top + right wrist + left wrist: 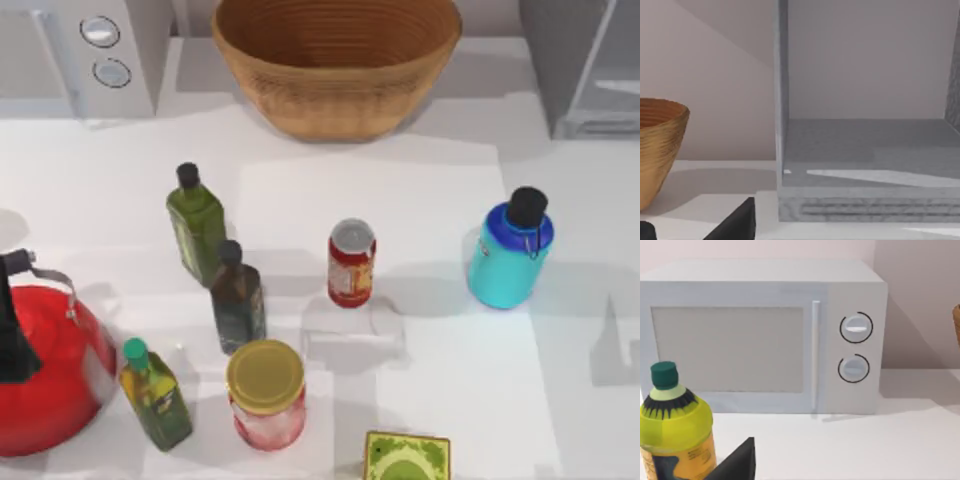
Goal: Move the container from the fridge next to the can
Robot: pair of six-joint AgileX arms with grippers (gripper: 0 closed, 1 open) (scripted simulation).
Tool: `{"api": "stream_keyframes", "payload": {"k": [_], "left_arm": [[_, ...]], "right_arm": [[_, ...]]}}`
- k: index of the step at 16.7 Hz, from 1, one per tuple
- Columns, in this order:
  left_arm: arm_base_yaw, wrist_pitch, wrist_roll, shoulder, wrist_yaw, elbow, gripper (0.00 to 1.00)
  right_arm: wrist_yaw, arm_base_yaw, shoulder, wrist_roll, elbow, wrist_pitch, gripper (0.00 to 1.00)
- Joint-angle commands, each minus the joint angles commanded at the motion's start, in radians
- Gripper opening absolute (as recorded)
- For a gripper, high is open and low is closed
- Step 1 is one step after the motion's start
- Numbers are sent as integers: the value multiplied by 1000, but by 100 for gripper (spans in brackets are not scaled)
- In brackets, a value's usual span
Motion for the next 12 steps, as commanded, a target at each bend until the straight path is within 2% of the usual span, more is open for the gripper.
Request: {"api": "stream_keyframes", "payload": {"k": [12], "left_arm": [[0,0,0,0,0,0,100]], "right_arm": [[-3,-3,-536,-7,438,-1051,100]]}}
